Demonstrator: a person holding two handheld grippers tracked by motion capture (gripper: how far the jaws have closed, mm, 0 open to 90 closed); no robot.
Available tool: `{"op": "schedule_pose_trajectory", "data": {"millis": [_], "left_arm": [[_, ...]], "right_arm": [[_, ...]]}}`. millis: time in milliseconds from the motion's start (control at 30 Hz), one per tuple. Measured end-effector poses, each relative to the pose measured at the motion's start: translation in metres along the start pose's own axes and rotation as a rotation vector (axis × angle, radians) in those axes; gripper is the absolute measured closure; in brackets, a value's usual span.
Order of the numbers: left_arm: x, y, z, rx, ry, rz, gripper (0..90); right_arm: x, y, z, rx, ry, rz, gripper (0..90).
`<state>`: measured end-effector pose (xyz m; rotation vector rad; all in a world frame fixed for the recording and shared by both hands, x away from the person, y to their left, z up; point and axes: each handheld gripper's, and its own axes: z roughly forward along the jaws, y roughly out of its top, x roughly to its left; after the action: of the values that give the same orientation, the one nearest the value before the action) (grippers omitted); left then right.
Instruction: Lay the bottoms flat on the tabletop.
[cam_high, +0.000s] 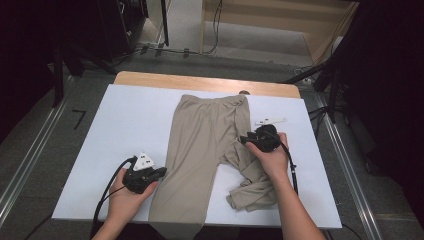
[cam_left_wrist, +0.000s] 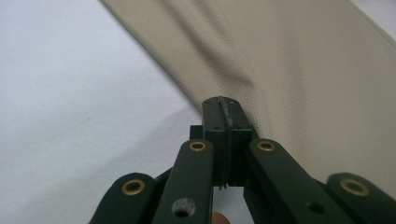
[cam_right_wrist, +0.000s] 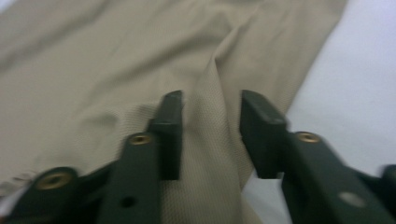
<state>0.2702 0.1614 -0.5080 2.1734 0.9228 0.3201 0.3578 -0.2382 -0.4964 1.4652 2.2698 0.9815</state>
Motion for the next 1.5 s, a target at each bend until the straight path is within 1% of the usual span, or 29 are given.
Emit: {"op": "schedule_pose_trajectory", "data": {"millis": [33, 67, 133, 167, 200, 233, 300, 367, 433, 467, 533, 600, 633, 700, 733, 767, 800, 967, 1033, 1100, 1133, 1167, 1200, 1233, 1267, 1300, 1333, 1400, 1500], "left_arm": [[0.000, 0.000, 0.000, 0.003, 0.001, 0.002, 90.0], [0.001, 0.000, 0.000, 0.000, -0.004, 0.002, 90.0], [0.004, 0.000, -0.002, 0.006, -0.009, 0.005, 90.0], [0.005, -0.001, -0.002, 0.005, -0.010, 0.005, 90.0], [0.006, -0.001, -0.004, 0.007, -0.007, 0.007, 90.0], [0.008, -0.002, -0.004, 0.007, -0.012, 0.002, 90.0], [0.011, -0.002, -0.006, 0.009, -0.012, -0.002, 90.0], [0.013, -0.003, -0.006, 0.009, -0.010, -0.004, 90.0], [0.013, -0.003, -0.006, 0.009, -0.008, -0.005, 90.0], [0.012, -0.003, -0.006, 0.011, -0.005, -0.004, 90.0], [0.012, -0.004, -0.006, 0.003, -0.007, -0.017, 90.0], [0.013, -0.005, -0.007, -0.004, -0.013, -0.026, 90.0], [0.014, -0.005, -0.008, -0.008, -0.012, -0.025, 90.0], [0.014, -0.006, -0.013, -0.048, -0.042, -0.048, 89.4], [0.014, -0.005, -0.016, -0.073, -0.064, -0.061, 84.9], [0.013, -0.003, -0.018, -0.086, -0.076, -0.061, 80.2], [0.011, -0.001, -0.020, -0.088, -0.098, -0.059, 77.8], [-0.014, 0.016, -0.022, -0.123, -0.162, -0.022, 61.1], [-0.027, 0.023, -0.018, -0.120, -0.188, -0.001, 56.1], [-0.037, 0.028, -0.015, -0.119, -0.208, 0.012, 53.1], [-0.043, 0.031, -0.013, -0.114, -0.223, 0.021, 52.8], [-0.049, 0.033, -0.011, -0.112, -0.235, 0.027, 52.7], [-0.057, 0.035, -0.007, -0.107, -0.255, 0.033, 51.9], [-0.062, 0.036, -0.005, -0.104, -0.263, 0.039, 51.2], [-0.071, 0.038, -0.001, -0.094, -0.277, 0.051, 51.2], [-0.076, 0.039, 0.001, -0.092, -0.287, 0.058, 51.2], [-0.085, 0.041, 0.006, -0.084, -0.300, 0.066, 51.2], [-0.099, 0.044, 0.014, -0.071, -0.319, 0.078, 51.0], [-0.119, 0.048, 0.026, -0.048, -0.348, 0.100, 51.0]], "right_arm": [[-0.001, 0.000, 0.003, 0.020, -0.015, -0.014, 79.5], [-0.003, -0.002, 0.002, 0.027, -0.028, -0.005, 86.7], [-0.010, -0.005, -0.005, -0.002, -0.050, 0.044, 87.5], [-0.019, -0.008, -0.012, -0.036, -0.059, 0.088, 87.6], [-0.024, -0.010, -0.016, -0.050, -0.067, 0.109, 87.6], [-0.033, -0.013, -0.023, -0.069, -0.095, 0.135, 87.6], [-0.047, -0.019, -0.033, -0.084, -0.116, 0.177, 87.6], [-0.064, -0.027, -0.041, -0.086, -0.107, 0.238, 87.5], [-0.072, -0.033, -0.044, -0.084, -0.112, 0.264, 86.9], [-0.076, -0.036, -0.045, -0.081, -0.106, 0.275, 83.5], [-0.081, -0.039, -0.042, -0.069, -0.100, 0.287, 65.0], [-0.080, -0.041, -0.041, -0.060, -0.073, 0.286, 52.1], [-0.075, -0.041, -0.044, -0.082, -0.076, 0.266, 48.7], [-0.065, -0.042, -0.054, -0.115, -0.065, 0.244, 45.7], [-0.059, -0.043, -0.058, -0.121, -0.065, 0.225, 44.4], [-0.049, -0.046, -0.065, -0.124, -0.075, 0.175, 43.5], [-0.042, -0.048, -0.069, -0.123, -0.081, 0.145, 43.4], [0.011, -0.079, -0.092, -0.116, -0.032, 0.030, 38.9], [0.032, -0.093, -0.099, -0.095, -0.051, -0.014, 33.0], [0.046, -0.108, -0.105, -0.075, -0.066, -0.014, 27.3], [0.049, -0.114, -0.107, -0.073, -0.067, 0.001, 27.5], [0.052, -0.122, -0.109, -0.068, -0.064, 0.014, 30.7], [0.055, -0.129, -0.108, -0.045, -0.076, 0.004, 36.5], [0.057, -0.136, -0.108, -0.012, -0.082, -0.017, 47.7], [0.058, -0.140, -0.108, -0.006, -0.064, -0.018, 61.6], [0.059, -0.147, -0.110, -0.017, -0.032, -0.021, 71.7], [0.061, -0.151, -0.112, -0.023, -0.025, -0.024, 78.1], [0.069, -0.163, -0.119, -0.030, -0.009, -0.037, 82.9], [0.086, -0.177, -0.133, -0.039, 0.047, -0.067, 84.9]]}}
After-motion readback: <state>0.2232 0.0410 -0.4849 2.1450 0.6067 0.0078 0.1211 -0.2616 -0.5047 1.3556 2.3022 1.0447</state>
